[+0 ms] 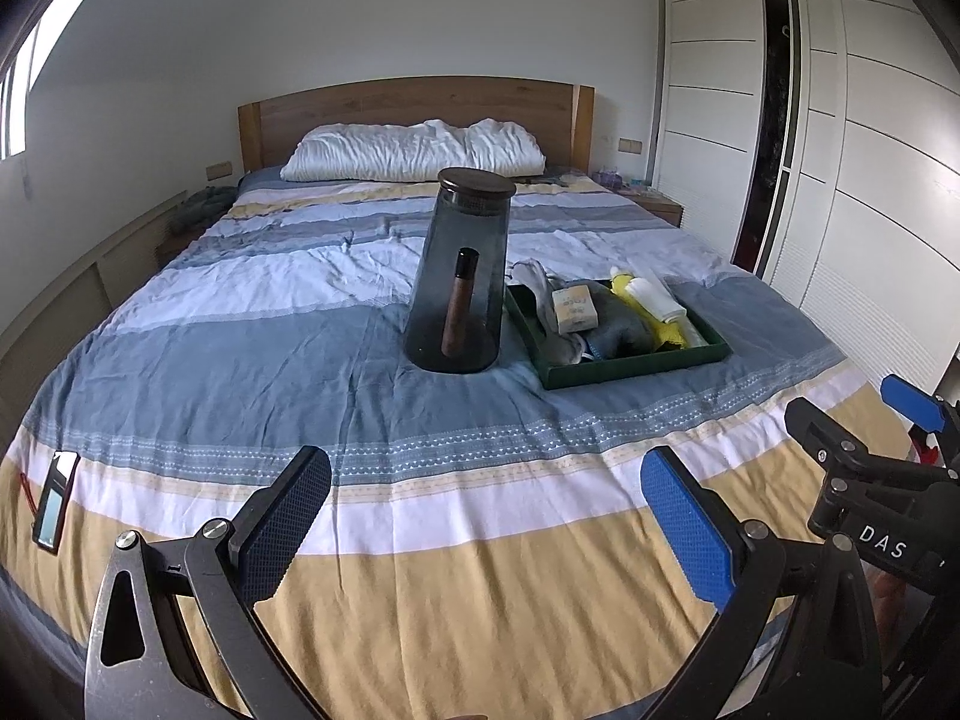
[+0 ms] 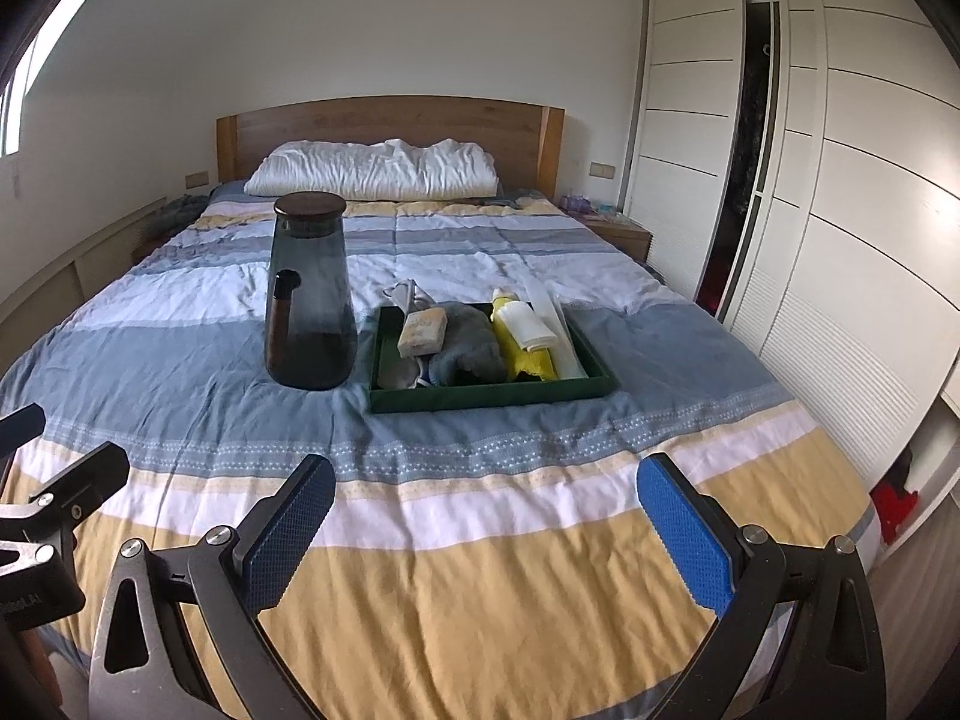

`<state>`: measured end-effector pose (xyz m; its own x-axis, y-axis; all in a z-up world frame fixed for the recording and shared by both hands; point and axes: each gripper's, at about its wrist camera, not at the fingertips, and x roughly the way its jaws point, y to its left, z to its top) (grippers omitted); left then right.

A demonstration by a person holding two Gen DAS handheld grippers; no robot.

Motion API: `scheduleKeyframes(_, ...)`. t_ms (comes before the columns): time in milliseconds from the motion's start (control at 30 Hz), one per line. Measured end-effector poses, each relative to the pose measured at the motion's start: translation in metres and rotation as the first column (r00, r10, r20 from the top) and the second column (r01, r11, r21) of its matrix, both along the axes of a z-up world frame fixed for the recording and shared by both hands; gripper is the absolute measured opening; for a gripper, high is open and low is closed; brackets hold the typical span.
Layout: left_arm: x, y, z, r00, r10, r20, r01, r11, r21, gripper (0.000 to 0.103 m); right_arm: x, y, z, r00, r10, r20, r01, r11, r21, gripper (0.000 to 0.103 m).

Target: Organize soft objects

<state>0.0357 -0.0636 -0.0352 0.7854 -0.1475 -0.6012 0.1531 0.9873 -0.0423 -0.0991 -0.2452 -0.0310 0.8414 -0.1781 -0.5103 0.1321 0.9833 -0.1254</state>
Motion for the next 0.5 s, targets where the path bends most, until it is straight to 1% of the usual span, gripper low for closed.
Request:
scheduleKeyframes(233,0.0013,-0.0004,-0.0035,1.0,-0.003,-0.006,0.003,1.0,-0.009,0.101,0.0005,-0.0041,0.0006,1.0,-0.009,-0.004,0.009,1.0,-0.007,0.103)
scheduleKeyframes(500,0.0026,0.0044,-0.0045,1.0,0.0,-0.009,0.0,1.0,-0.014,0.101,0.0015,-0.001,-0.001,1.0,0.006,-0.009,-0.006,1.0,-0.019,0.103)
